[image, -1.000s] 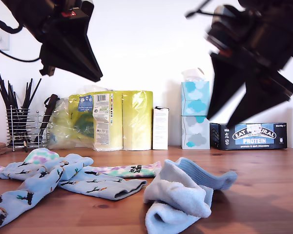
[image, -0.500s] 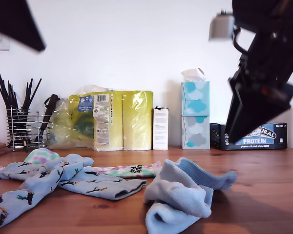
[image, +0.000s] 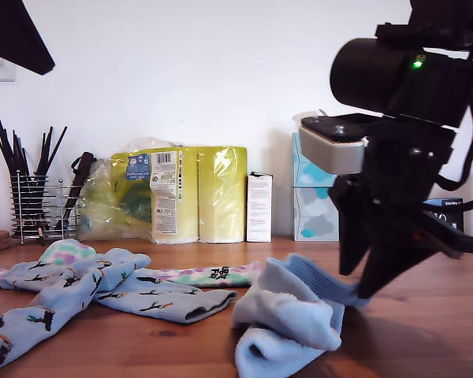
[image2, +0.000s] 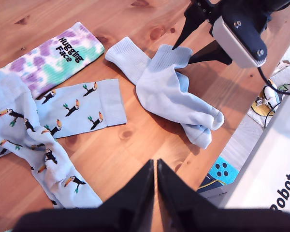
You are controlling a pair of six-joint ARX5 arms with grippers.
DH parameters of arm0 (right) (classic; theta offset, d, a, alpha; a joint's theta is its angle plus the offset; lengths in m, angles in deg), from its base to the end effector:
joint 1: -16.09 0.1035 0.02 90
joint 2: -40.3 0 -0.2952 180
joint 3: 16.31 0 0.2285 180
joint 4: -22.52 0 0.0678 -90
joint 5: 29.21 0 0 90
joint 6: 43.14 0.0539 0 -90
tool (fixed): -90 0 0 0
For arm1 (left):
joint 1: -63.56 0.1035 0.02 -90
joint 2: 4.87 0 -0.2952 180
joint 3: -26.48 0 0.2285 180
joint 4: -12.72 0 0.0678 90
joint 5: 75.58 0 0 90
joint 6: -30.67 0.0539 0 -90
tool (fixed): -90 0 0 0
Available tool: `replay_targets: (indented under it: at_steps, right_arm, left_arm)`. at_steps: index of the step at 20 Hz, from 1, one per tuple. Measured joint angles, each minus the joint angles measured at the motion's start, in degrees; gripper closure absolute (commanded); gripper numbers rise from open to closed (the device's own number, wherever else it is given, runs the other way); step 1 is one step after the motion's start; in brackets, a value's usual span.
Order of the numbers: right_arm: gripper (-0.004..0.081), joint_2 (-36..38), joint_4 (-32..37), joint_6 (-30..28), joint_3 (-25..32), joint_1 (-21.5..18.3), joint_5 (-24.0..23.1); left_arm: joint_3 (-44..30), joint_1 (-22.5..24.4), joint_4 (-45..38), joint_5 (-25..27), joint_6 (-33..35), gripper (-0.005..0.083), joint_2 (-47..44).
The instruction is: Pair up the socks based on colour and pattern, by placing each sock on top of its pair
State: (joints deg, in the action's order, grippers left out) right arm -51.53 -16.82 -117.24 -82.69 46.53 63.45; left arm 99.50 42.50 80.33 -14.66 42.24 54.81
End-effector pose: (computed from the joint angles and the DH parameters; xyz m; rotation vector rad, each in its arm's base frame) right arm 0.2467 0.1478 0.1903 -1.3865 0.6345 1.1868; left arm 0.1403 -0.0821 0.3178 0.1060 0.8877 -0.9014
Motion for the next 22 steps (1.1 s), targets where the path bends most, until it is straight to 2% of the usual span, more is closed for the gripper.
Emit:
replay_targets:
  at_steps: [1,2,8,11,14,17,18,20,22]
  right_arm:
    - [0.0722,-0.11,0.92,-1.14,0.00,0.44,-1.33]
    - [0.0785,-0.28,1.95,-2.91,0.00,0.83,-2.34]
    - [0.0781,-0.46,14.25,-12.74,0.00,1.16,-3.67]
    - [0.0782,-0.46,20.31,-14.45,0.00,1.22,-2.97]
    - [0.0782,-0.48,26.84,-15.76,0.00,1.90,0.59]
    - [0.0781,-0.68,29.51,-15.76,-0.04,2.34,7.91]
    - [0.0745,-1.33,28.81,-15.80,-0.13,2.34,8.57]
    - [0.0606,-4.87,26.80,-15.82,-0.50,2.38,7.65]
    - [0.0580,-10.25,26.18,-15.80,-0.48,2.38,3.80]
  left_arm:
    - [0.00,0.00,-0.11,-0.15,-0.52,0.0794,0.04]
    - [0.00,0.00,-0.07,-0.35,-0.61,0.0794,0.04]
    - [0.00,0.00,-0.04,-0.42,-0.70,0.0794,0.04]
    - [0.00,0.00,-0.02,-0.42,-0.70,0.0794,0.04]
    - [0.00,0.00,-0.02,-0.42,-0.70,0.0794,0.04]
    - [0.00,0.00,-0.04,-0.42,-0.70,0.0794,0.04]
    - [0.00,0.00,-0.02,-0.42,-0.70,0.0794,0.04]
    - [0.00,0.00,0.42,-0.42,-0.72,0.0794,0.04]
    - [0.00,0.00,1.90,-0.74,-0.74,0.0794,0.04]
